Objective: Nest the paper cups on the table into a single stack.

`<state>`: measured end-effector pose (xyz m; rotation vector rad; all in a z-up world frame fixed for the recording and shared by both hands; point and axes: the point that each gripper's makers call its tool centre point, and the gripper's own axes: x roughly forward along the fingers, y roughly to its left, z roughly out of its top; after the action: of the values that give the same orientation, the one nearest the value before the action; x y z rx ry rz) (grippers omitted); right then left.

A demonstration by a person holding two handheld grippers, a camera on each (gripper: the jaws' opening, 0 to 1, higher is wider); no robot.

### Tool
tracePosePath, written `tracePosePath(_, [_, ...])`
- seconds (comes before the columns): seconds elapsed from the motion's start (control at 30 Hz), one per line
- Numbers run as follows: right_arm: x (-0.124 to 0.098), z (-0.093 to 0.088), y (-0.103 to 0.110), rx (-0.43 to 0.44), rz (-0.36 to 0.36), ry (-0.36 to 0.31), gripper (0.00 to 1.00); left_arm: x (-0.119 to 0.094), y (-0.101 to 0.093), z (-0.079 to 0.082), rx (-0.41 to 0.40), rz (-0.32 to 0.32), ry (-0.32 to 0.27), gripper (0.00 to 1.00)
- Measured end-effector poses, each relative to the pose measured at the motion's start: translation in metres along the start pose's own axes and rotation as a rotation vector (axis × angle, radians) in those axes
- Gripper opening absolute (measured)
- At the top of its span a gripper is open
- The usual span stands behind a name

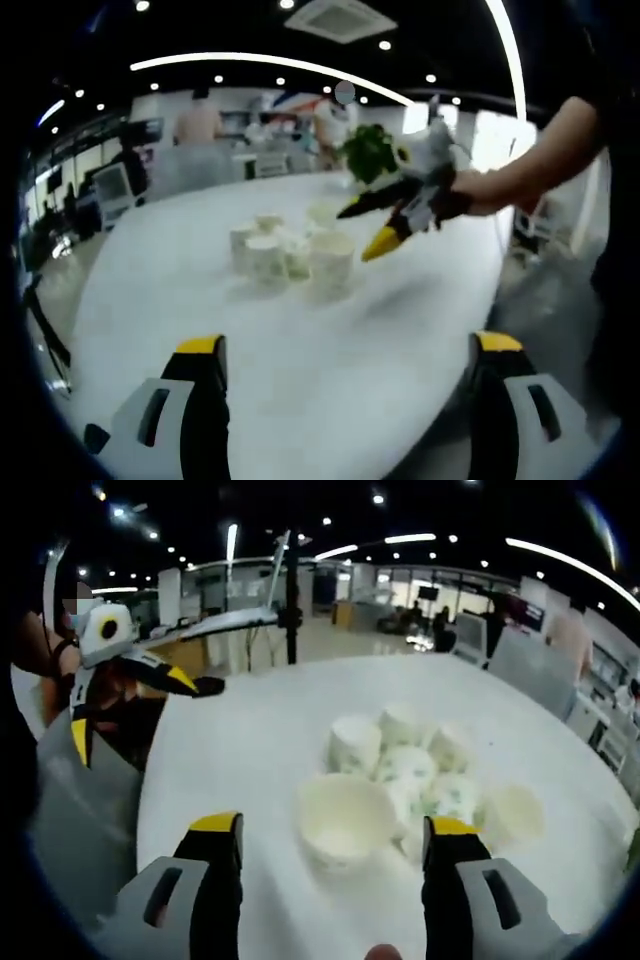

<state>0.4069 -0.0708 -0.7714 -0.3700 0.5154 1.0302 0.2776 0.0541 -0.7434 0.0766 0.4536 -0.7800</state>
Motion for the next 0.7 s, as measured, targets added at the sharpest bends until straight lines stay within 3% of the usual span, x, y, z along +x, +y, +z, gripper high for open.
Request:
tracePosePath(0.43, [0.026, -0.005, -0.001, -0.003, 0.035, 0.037, 0.62, -0.004, 0.01, -0.007, -0.016, 0.033, 0.01, 0.99])
tracePosePath(0.7, [0.035, -0.01, 0.006, -0.049, 0.065, 0.078, 0.51, -0.007, 0.015, -0.006, -0.038, 0.047, -0.006, 0.99])
